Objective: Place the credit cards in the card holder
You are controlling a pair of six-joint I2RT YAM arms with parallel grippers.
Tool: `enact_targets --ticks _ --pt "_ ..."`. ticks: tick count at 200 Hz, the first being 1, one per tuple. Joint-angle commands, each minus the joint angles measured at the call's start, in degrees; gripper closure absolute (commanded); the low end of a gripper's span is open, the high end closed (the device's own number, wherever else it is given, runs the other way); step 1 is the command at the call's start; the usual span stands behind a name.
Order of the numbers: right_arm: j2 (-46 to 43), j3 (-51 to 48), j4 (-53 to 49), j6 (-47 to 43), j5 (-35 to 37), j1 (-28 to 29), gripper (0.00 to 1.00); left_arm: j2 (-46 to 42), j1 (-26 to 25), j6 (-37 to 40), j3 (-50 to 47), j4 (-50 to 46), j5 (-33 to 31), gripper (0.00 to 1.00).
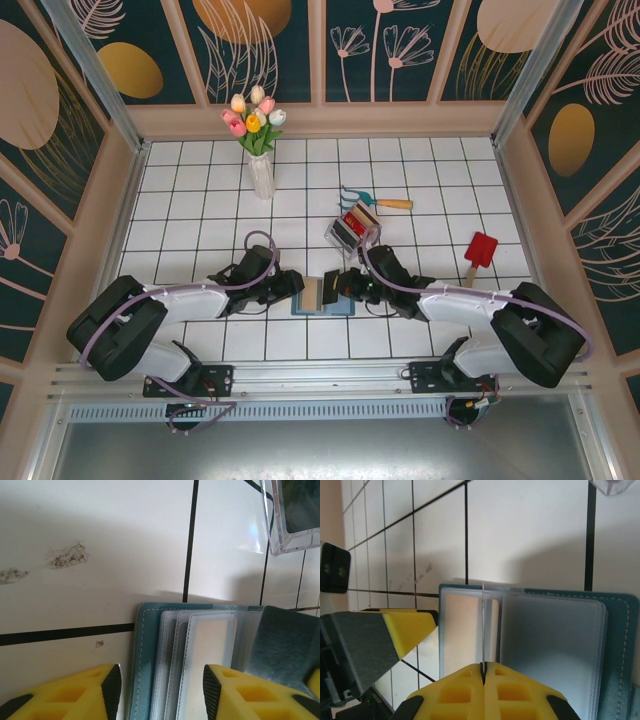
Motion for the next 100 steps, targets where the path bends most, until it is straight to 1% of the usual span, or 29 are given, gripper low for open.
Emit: enact_targets --ticks 1,54,100 --pt "1.22 -1.12 1.03 -0.01 1.21 1.02 0.98 1.28 -0.52 1.1 0.53 -1.16 1.44 0.51" --pt "4.3 -2.14 5.9 1.75 0.11 1.46 0.98 1.55 -0.71 1.02 0.09 -1.14 1.78 0.55" --pt "6.23 -1.71 6.59 2.13 -0.92 2.0 0.98 1.77 -0.92 0.58 -0.53 -0.96 1.6 0.59"
